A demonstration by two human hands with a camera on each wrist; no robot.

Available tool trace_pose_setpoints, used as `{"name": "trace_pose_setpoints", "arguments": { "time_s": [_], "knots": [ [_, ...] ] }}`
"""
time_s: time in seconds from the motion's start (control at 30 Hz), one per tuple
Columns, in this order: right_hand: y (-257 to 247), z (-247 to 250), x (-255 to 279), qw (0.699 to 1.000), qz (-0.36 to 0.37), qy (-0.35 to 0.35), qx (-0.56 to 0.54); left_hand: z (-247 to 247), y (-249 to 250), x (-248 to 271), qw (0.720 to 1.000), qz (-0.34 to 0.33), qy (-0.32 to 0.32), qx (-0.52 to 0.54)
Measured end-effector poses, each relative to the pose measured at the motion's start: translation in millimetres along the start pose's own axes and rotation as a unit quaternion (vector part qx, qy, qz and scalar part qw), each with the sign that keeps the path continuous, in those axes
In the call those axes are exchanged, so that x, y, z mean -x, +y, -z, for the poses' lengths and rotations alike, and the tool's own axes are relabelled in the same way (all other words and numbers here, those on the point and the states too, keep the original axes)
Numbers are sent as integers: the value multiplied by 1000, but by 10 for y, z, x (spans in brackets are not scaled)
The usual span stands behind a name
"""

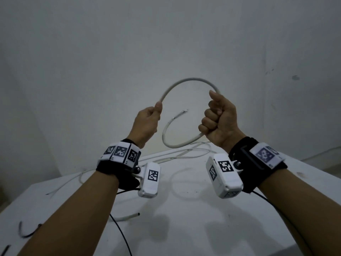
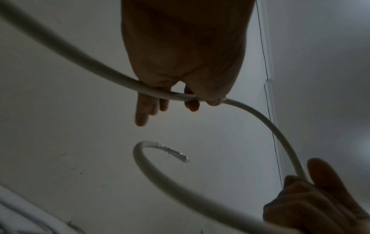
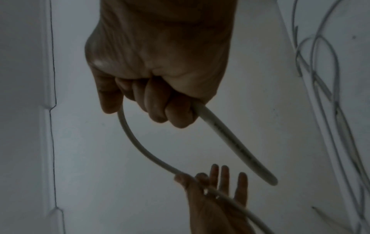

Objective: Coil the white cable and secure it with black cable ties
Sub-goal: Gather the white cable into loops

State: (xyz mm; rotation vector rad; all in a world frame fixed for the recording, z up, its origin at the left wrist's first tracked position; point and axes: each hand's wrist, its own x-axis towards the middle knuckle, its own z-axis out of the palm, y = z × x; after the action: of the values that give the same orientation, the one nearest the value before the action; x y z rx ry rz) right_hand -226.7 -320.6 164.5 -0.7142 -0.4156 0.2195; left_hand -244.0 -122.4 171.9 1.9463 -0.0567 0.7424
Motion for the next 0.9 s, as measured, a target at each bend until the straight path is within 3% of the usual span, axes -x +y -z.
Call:
{"name": "trace_pose_setpoints", "arguments": {
  "time_s": [0.17,0.27,0.4,0.6,0.8,0.9],
  "knots": [
    [127,-197,29,999,-7,-26,-18,47,12,5,996,87,-32,11],
    [219,-182,17,999,-18,-12,-32,118,-5,-34,996,74,11,39],
    [427,-36,-71,997,-29,71,12,190,-90,-21,992,66,44,99],
    [712,315,-145,976,-128,128,119,170,-270,37,998,55,11,38],
    [765,352,-121,955,-12,126,269,177,-384,52,998,63,-25,-18],
    [740,346,-156,935,3,131,330,194,-354,59,996,59,-66,-19]
  ]
}}
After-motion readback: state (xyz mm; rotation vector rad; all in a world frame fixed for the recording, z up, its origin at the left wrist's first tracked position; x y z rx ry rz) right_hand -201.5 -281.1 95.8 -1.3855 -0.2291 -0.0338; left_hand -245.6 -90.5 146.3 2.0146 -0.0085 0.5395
